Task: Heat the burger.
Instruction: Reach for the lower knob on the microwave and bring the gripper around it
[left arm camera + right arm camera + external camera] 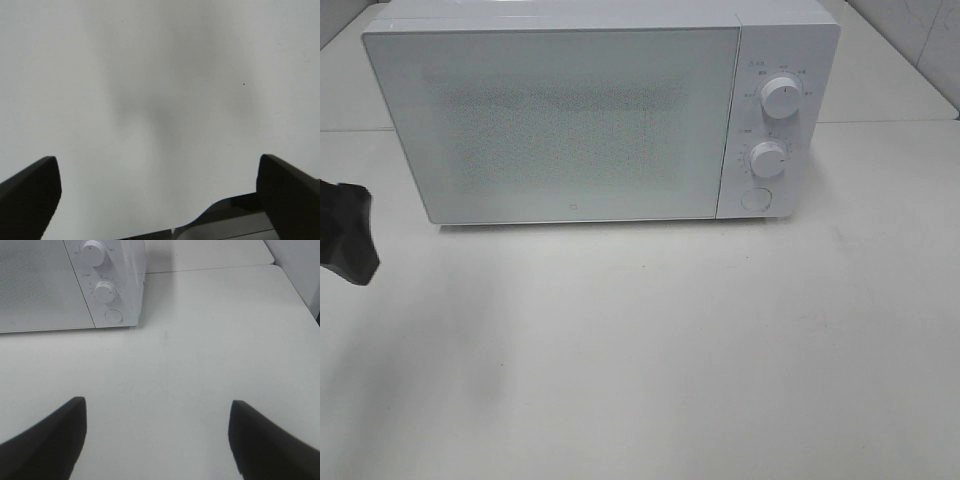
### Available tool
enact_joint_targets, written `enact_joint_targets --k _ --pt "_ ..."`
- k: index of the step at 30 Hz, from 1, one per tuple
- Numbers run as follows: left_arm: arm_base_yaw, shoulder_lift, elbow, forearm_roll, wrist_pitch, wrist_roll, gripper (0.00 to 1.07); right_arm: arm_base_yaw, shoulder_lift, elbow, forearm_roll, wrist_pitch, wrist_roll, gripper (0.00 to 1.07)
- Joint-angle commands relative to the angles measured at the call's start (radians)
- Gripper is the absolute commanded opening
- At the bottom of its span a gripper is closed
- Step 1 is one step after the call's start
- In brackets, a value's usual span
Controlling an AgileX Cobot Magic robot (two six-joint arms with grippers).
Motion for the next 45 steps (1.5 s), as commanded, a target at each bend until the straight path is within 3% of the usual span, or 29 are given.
enact_joint_targets --k 1,3,5,6,8,11,16,23,29,37,45 --pt "0.097 -0.022 0.007 -0.099 0.032 0.105 1.01 -0.006 -0.025 0.002 0.001 -0.008 -0.015 0.75" --pt "0.145 -0.03 0.007 -0.132 0.044 0.138 1.01 -0.006 -0.025 0.002 0.001 -0.008 -0.015 0.75" --pt "0.267 -0.052 0.007 -0.193 0.072 0.193 1.01 -0.006 -0.025 0.002 0.001 -0.008 -0.015 0.75" --pt "0.267 -0.052 0.007 -0.193 0.072 0.193 1.01 -0.006 -0.025 0.002 0.001 -0.008 -0.015 0.75" --pt "0.389 -0.102 0.007 -0.221 0.105 0.202 1.01 -0.006 -0.025 0.002 0.001 -0.008 -0.015 0.75" --pt "0.431 -0.164 0.009 -0.216 0.132 0.2 1.01 -0.006 -0.025 0.002 0.001 -0.008 -0.015 0.75" --pt "0.431 -0.265 0.052 -0.197 0.125 0.195 1.01 -0.006 -0.025 0.002 0.001 -0.008 -0.015 0.75" --pt "0.431 -0.56 0.273 -0.156 0.036 0.195 1.01 -0.006 -0.025 0.002 0.001 -0.008 -0.015 0.75" --pt "0.431 -0.811 0.374 -0.133 0.018 0.191 1.01 -0.006 -0.025 0.002 0.001 -0.008 -0.015 0.75" --pt "0.431 -1.076 0.421 -0.121 0.064 0.15 1.01 -0.006 -0.025 0.002 0.001 -0.008 -0.015 0.75" --pt "0.431 -1.215 0.424 -0.094 0.064 0.127 1.01 -0.006 -0.025 0.002 0.001 -0.008 -0.015 0.75"
